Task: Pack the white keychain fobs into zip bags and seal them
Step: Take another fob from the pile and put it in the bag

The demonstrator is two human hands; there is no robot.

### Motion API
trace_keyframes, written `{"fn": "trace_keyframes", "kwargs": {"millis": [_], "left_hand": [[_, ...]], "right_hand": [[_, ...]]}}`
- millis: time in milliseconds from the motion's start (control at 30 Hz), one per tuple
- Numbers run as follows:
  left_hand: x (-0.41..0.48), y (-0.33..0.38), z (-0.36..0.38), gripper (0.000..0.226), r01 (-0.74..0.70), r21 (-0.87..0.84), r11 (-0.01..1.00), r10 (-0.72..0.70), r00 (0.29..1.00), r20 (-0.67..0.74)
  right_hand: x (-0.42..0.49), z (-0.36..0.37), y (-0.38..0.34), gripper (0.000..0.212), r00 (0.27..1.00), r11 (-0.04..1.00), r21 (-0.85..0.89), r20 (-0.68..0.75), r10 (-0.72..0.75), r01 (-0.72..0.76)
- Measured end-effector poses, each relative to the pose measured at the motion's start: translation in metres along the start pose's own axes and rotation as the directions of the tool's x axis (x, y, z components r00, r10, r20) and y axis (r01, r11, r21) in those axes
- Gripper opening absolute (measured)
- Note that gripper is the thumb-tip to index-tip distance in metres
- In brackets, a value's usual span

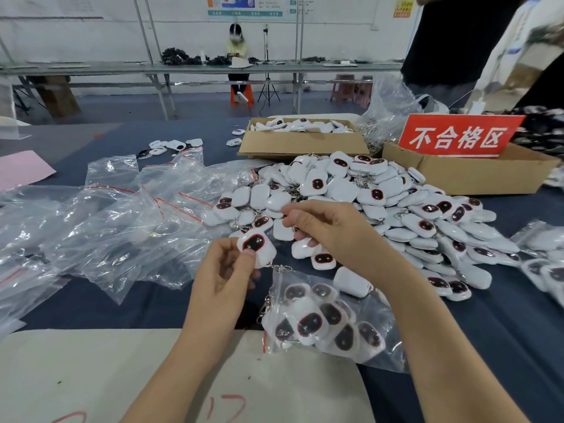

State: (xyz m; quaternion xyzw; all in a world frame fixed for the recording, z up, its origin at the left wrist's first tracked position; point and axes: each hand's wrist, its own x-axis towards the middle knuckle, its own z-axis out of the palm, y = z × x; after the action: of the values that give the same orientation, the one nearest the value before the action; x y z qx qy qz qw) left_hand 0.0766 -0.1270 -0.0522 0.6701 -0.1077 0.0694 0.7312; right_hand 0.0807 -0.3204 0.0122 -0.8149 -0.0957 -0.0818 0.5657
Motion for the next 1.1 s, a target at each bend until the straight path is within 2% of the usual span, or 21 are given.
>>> {"fn": "trace_keyframes", "kwargs": {"millis": [100, 167, 300, 500, 633, 1100], "left_hand": [[0.003, -0.002, -0.001, 0.000, 0.055, -0.033, 0.998, -0.056, 0.998, -0.023], [0.004, -0.003, -0.001, 0.010, 0.073, -0.047, 0.996, -0.075, 0.996, -0.038], [0.004, -0.003, -0.001, 0.011, 0.063, -0.039, 0.997, -0.064, 0.998, -0.024], [0.002, -0.001, 0.000, 0.006, 0.036, -0.038, 0.999, -0.037, 0.999, -0.019], [0.002, 0.000, 0.001, 0.009, 0.051, -0.021, 0.999, -0.051, 0.999, -0.017], [0.000, 0.006, 0.003, 0.011, 0.012, 0.027, 1.000, -0.012, 1.000, -0.005]], "right_hand": [[0.001, 0.005, 0.008, 0.016, 1.000, 1.000, 0.014, 0.006, 0.006, -0.006], [0.000, 0.009, 0.013, 0.018, 0.996, 0.998, -0.053, 0.072, 0.045, -0.042], [-0.003, 0.012, 0.015, 0.020, 0.977, 0.997, -0.057, 0.203, 0.071, -0.061], [-0.002, 0.018, 0.016, 0.005, 0.976, 0.999, -0.047, 0.215, 0.038, -0.028], [-0.004, 0.015, 0.016, 0.004, 0.970, 0.998, -0.068, 0.240, 0.032, -0.016], [-0.003, 0.021, 0.016, 0.006, 0.973, 0.999, 0.016, 0.227, 0.037, -0.042]]}}
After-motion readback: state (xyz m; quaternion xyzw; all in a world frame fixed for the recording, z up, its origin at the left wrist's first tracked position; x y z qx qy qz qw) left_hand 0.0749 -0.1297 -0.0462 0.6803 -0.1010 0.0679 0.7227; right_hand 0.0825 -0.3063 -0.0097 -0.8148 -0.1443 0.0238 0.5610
